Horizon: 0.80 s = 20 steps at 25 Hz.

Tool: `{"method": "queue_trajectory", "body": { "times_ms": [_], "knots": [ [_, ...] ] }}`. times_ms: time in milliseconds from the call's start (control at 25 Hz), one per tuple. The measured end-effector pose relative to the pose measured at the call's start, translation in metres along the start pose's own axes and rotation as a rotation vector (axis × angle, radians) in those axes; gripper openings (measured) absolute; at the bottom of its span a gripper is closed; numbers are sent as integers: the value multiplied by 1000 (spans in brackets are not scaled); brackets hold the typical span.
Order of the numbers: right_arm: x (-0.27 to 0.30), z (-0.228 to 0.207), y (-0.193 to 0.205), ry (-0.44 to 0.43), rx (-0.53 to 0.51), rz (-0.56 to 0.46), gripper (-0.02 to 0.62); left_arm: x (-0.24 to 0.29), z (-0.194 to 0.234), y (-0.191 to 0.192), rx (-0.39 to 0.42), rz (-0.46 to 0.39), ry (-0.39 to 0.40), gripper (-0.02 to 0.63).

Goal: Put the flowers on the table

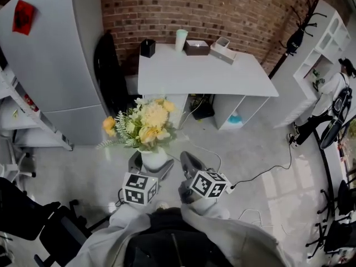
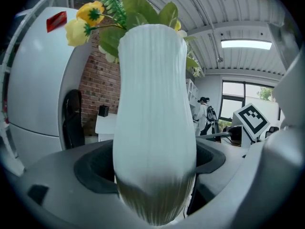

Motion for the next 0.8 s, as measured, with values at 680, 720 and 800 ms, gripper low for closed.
{"method": "queue_trajectory", "body": {
  "times_ms": [680,720,800],
  "knots": [
    [20,-38,-9,-5,82,40,0,33,7,-2,21,46,-13,457],
    [23,-39,-9,-8,83,42,-2,37,10,-3,26,49,-12,457],
    [32,-41,-10,-8,83,38,0,46,17,-5,34,55,-7,457]
  ]
}}
Point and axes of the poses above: the fingertips, and each gripper's own axes: x forward along the fingers, z to its left, y out of its underside, the point moved 7 cm from there along -x, backward along the fingers, and after that the axes turned 4 degrees about -x, right-handed, at the moved point
